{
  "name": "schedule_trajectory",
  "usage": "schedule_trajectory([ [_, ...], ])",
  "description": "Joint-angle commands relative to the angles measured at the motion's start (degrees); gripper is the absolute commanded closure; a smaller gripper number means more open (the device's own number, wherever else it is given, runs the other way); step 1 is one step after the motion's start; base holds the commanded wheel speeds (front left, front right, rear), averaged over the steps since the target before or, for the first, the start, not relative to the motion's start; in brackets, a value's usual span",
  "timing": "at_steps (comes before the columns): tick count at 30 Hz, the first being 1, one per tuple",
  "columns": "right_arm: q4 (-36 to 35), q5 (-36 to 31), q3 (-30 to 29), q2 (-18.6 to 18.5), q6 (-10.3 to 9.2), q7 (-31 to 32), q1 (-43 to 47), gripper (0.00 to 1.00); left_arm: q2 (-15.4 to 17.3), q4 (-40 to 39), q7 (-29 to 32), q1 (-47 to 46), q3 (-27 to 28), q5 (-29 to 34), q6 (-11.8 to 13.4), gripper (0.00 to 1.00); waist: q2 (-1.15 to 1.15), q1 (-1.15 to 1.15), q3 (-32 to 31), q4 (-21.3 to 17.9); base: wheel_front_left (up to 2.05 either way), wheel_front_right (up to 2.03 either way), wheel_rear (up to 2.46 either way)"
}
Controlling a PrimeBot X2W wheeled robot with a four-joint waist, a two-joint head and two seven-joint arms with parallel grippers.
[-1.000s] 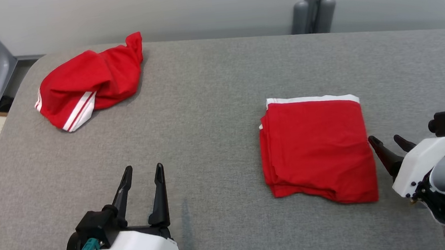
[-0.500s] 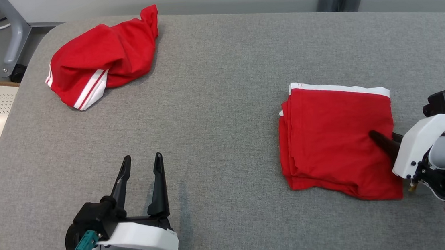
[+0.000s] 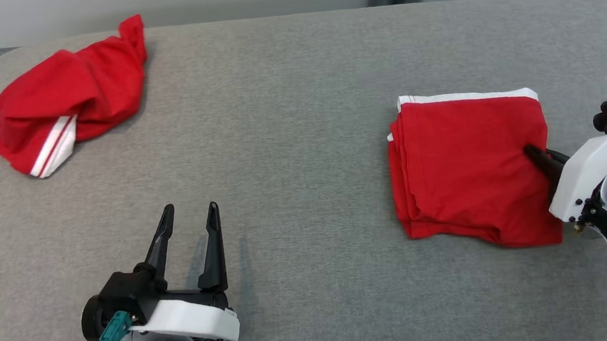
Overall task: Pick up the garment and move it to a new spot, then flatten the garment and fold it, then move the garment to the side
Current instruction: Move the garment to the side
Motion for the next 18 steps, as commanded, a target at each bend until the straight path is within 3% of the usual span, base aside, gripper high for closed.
schedule_trajectory([
  [1, 0.08, 0.38, -0.37, -0.93, 0.01, -0.92, -0.61, 1.0, 0.21, -0.08, 0.0, -1.22, 0.07, 0.69, -0.37, 0.0, 0.0, 0.0, 0.86, -4.12, 0.0, 0.0, 0.0],
  [10, 1.26, 1.79, -0.75, -0.95, 0.01, -4.51, -1.43, 1.0, 0.85, 0.73, 0.0, -3.42, -0.67, 4.0, -2.17, 0.0, 0.0, 0.0, 3.46, -15.96, 0.0, 0.0, 0.0],
  [18, 4.61, 0.17, 1.68, 0.22, 0.01, -8.86, -4.99, 1.0, 1.67, 1.63, 0.07, -5.73, -1.91, 5.33, -2.63, 0.0, 0.0, 0.0, 5.71, -20.76, 0.0, 0.0, 0.0],
])
